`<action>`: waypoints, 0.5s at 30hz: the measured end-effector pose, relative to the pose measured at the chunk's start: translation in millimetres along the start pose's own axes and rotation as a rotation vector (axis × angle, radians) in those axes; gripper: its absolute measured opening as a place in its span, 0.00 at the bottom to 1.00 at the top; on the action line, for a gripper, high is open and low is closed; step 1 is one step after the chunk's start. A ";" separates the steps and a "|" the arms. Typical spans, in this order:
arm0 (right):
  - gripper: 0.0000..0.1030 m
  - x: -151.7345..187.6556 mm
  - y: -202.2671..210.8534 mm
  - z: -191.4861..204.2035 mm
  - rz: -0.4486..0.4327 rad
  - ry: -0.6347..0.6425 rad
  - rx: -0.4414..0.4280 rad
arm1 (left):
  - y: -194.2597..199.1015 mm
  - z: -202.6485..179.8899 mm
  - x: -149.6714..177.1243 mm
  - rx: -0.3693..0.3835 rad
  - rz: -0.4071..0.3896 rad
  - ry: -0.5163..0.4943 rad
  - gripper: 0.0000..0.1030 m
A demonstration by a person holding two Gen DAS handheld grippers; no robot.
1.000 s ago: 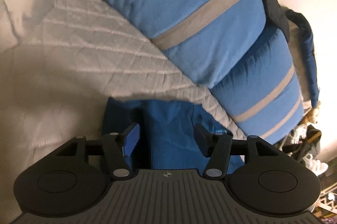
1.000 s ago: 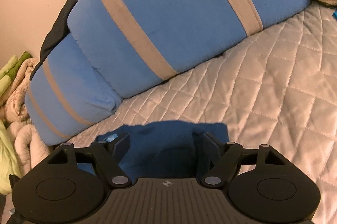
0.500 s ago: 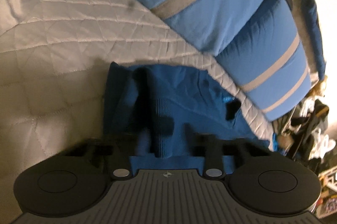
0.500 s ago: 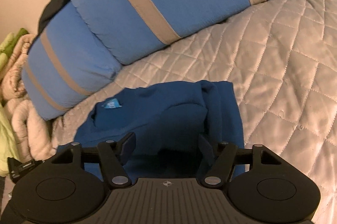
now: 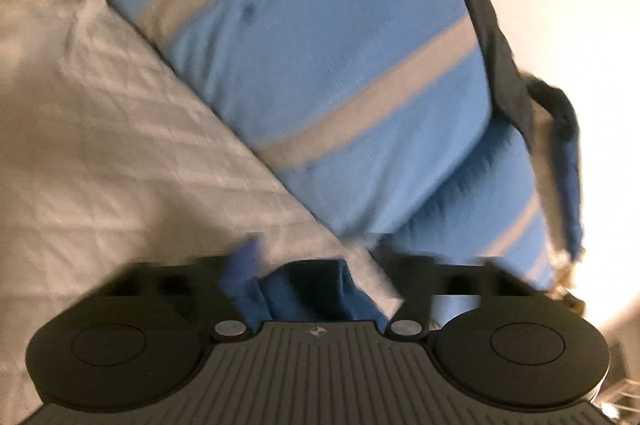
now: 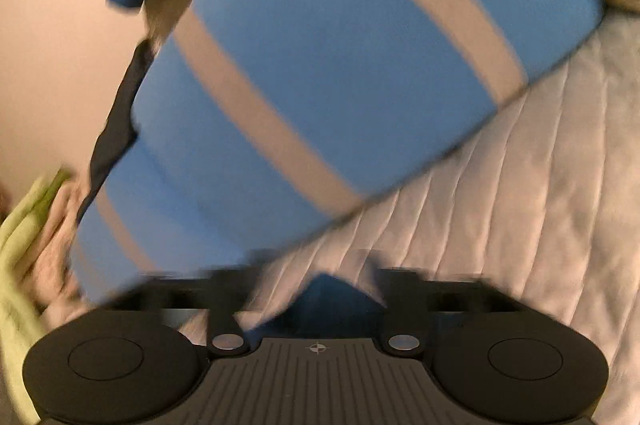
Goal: Fold clothes
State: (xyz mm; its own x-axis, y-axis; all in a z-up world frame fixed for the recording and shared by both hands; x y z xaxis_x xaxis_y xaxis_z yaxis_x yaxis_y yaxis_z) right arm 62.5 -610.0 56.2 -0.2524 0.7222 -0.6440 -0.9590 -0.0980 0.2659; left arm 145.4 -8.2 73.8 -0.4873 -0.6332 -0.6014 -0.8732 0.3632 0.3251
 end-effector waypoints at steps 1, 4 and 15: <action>0.92 1.3 0.7 4.3 -0.001 0.047 0.015 | 0.9 -1.6 0.2 -0.017 -0.032 -0.010 0.77; 0.97 14.0 9.3 20.2 0.023 0.218 0.054 | 10.3 -7.1 9.0 -0.064 -0.053 -0.096 0.77; 1.00 56.5 58.0 51.1 0.059 0.605 0.116 | 75.0 -40.7 48.4 -0.151 -0.021 -0.517 0.77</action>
State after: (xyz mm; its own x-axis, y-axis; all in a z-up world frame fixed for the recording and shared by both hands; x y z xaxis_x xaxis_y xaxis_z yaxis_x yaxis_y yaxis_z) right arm -0.7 -539.9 71.8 -0.3657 0.1983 -0.9094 -0.9295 -0.0267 0.3680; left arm 55.9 -39.5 98.8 -0.4334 -0.2066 -0.8772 -0.8933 0.2275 0.3877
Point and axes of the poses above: each gripper's, at about its wrist camera, not at the fingertips, and y roughly against the way its jaws point, z to its left, x to its underside, the point moved 1 cm from there along -y, roughly the way its jaws point, and after that the axes turned 14 degrees about -z, right-handed, at the moved point
